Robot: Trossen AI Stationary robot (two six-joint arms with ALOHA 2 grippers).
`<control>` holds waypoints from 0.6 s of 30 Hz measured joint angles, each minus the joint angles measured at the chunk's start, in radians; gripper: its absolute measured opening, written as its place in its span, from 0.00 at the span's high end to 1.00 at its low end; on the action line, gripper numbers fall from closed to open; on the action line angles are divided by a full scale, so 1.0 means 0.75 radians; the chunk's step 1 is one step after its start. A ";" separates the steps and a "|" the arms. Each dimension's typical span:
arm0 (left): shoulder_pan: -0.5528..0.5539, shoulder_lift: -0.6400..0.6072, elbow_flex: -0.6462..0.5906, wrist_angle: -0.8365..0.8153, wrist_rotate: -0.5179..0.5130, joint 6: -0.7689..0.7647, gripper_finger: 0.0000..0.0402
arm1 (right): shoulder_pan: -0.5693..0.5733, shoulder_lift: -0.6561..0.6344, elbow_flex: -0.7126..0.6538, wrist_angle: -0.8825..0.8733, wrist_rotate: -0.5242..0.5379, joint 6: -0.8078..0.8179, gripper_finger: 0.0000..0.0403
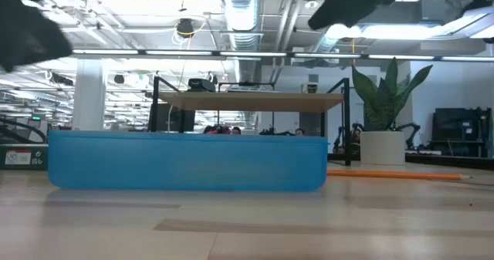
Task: Pack school essentials
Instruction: Put the yellow pen into the blue supply box
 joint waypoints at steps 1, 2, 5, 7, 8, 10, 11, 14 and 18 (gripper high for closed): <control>-0.026 0.054 0.049 -0.055 0.032 -0.063 1.00 | 0.017 -0.007 -0.001 -0.003 0.018 -0.002 0.99; -0.054 0.103 0.096 -0.110 0.066 -0.133 1.00 | 0.029 -0.010 -0.001 0.011 0.031 -0.010 0.99; -0.140 0.241 0.241 -0.226 0.146 -0.338 1.00 | 0.059 -0.009 0.000 0.016 0.059 -0.039 0.98; -0.200 0.318 0.337 -0.286 0.208 -0.471 1.00 | 0.071 -0.009 -0.001 0.020 0.073 -0.050 0.98; -0.226 0.355 0.383 -0.315 0.233 -0.533 1.00 | 0.074 -0.009 -0.001 0.024 0.077 -0.056 0.98; -0.281 0.418 0.465 -0.359 0.271 -0.636 1.00 | 0.072 -0.009 -0.001 0.026 0.077 -0.074 0.98; -0.306 0.443 0.498 -0.371 0.293 -0.684 1.00 | 0.071 -0.009 -0.001 0.027 0.079 -0.081 0.98; -0.375 0.510 0.550 -0.368 0.390 -0.842 1.00 | 0.070 -0.009 -0.001 0.039 0.080 -0.089 0.98; -0.448 0.567 0.550 -0.308 0.490 -0.988 1.00 | 0.070 -0.009 -0.001 0.044 0.080 -0.101 0.98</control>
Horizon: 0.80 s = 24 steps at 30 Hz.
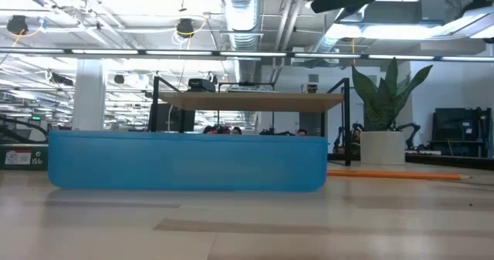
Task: Pack school essentials
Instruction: Put the yellow pen into the blue supply box
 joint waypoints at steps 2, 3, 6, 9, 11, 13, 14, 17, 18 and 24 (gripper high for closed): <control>-0.025 0.020 -0.013 0.053 0.036 -0.056 1.00 | 0.000 0.000 0.000 0.011 0.000 -0.004 0.98; -0.035 0.024 -0.021 0.065 0.036 -0.078 1.00 | 0.000 0.001 0.000 0.023 0.000 -0.006 0.98; -0.042 0.038 -0.036 0.075 0.030 -0.100 1.00 | 0.000 0.001 0.000 0.063 0.000 -0.009 0.98; -0.041 0.038 -0.099 0.160 0.034 -0.115 1.00 | 0.000 0.001 0.000 0.092 0.000 -0.017 0.98; -0.036 0.039 -0.144 0.218 0.067 -0.122 1.00 | 0.000 0.001 0.000 0.089 0.000 -0.017 0.98; -0.035 0.038 -0.186 0.242 0.115 -0.133 1.00 | 0.000 0.001 0.000 0.089 -0.001 -0.017 0.98; -0.031 0.038 -0.208 0.267 0.134 -0.143 1.00 | 0.000 0.001 0.000 0.090 -0.001 -0.018 0.98; -0.028 0.038 -0.249 0.301 0.181 -0.155 1.00 | 0.000 0.001 0.000 0.088 -0.001 -0.017 0.98; -0.027 0.038 -0.260 0.317 0.186 -0.155 1.00 | 0.001 0.001 0.000 0.088 -0.001 -0.017 0.98; 0.002 0.038 -0.393 0.540 0.215 -0.174 1.00 | 0.001 0.001 0.000 0.088 -0.001 -0.008 0.98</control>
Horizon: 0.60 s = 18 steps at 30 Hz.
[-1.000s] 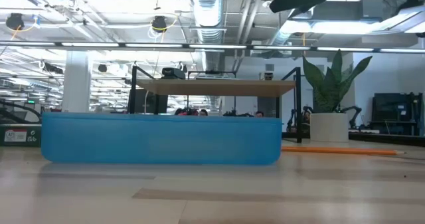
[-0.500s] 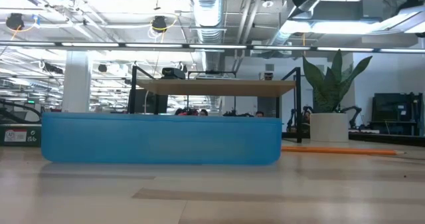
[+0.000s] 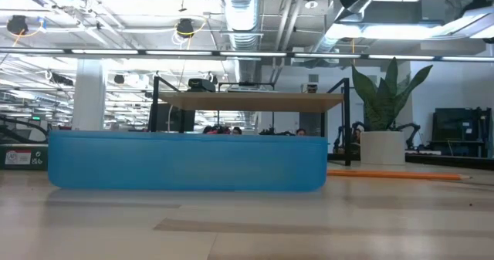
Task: Pack school essentials
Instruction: Put the yellow pen into the blue supply box
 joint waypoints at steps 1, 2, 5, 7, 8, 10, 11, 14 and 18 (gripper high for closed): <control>0.006 0.000 -0.021 0.024 0.005 -0.006 1.00 | 0.001 0.000 0.000 0.000 0.000 0.000 0.98; 0.011 0.000 -0.034 0.036 0.006 -0.006 1.00 | 0.003 0.000 0.000 0.000 0.000 0.000 0.98; 0.042 0.000 -0.052 0.030 -0.010 0.026 1.00 | 0.004 0.000 0.000 -0.001 -0.001 0.001 0.98; 0.075 -0.002 -0.052 0.013 -0.043 0.087 1.00 | 0.003 0.000 0.000 0.000 0.000 0.001 0.98; 0.095 -0.003 -0.051 0.004 -0.056 0.125 1.00 | 0.004 0.000 0.000 0.001 -0.001 0.001 0.98; 0.140 -0.005 -0.049 -0.012 -0.089 0.209 1.00 | 0.003 0.000 0.000 0.000 -0.001 0.001 0.98; 0.163 -0.006 -0.049 -0.019 -0.110 0.253 1.00 | 0.002 0.000 0.000 0.001 -0.001 0.001 0.98; 0.230 -0.009 -0.047 -0.037 -0.171 0.387 1.00 | -0.002 0.000 0.000 0.001 -0.001 0.001 0.98; 0.300 -0.007 -0.027 -0.067 -0.232 0.527 1.00 | -0.002 0.000 0.000 0.001 -0.001 0.003 0.98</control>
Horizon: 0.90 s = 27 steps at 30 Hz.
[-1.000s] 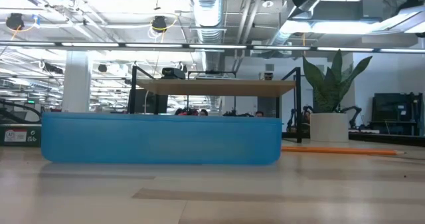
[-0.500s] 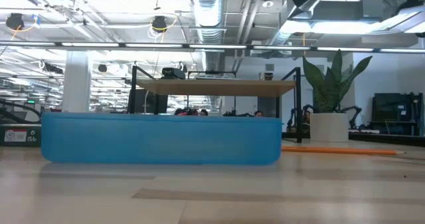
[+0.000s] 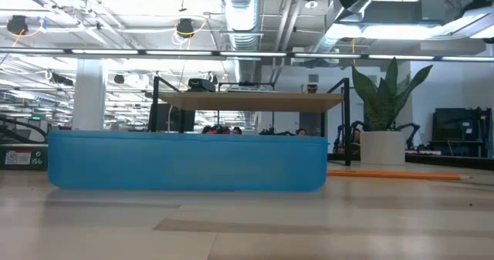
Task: Pack school essentials
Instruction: Put the yellow pen into the blue supply box
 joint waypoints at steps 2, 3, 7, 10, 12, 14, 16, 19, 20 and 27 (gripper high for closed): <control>0.011 0.004 0.037 -0.056 -0.077 0.054 1.00 | 0.000 0.000 0.000 0.000 0.000 0.002 0.98; 0.012 0.006 0.061 -0.096 -0.138 0.078 1.00 | 0.000 0.000 0.000 0.000 0.000 0.002 0.98; -0.042 -0.006 0.179 -0.258 -0.385 0.096 1.00 | 0.000 0.000 0.000 -0.001 -0.001 0.009 0.98; -0.151 -0.031 0.221 -0.275 -0.468 -0.025 1.00 | 0.000 0.000 0.000 -0.001 -0.001 0.023 0.98; -0.212 -0.030 0.224 -0.274 -0.461 -0.188 1.00 | 0.000 0.000 0.000 -0.001 -0.001 0.027 0.98; -0.267 -0.028 0.216 -0.279 -0.429 -0.364 1.00 | 0.000 0.000 0.000 -0.001 -0.001 0.027 0.98; -0.316 -0.010 0.213 -0.308 -0.363 -0.485 0.99 | 0.000 0.000 0.000 0.000 -0.001 0.027 0.98; -0.373 0.004 0.212 -0.345 -0.293 -0.625 0.95 | -0.006 0.001 0.000 0.012 -0.001 0.027 0.98; -0.388 0.007 0.213 -0.341 -0.296 -0.655 0.92 | -0.009 0.001 0.000 0.012 -0.001 0.026 0.98; -0.425 0.009 0.213 -0.318 -0.340 -0.758 0.69 | -0.009 0.001 0.000 0.011 -0.001 0.024 0.98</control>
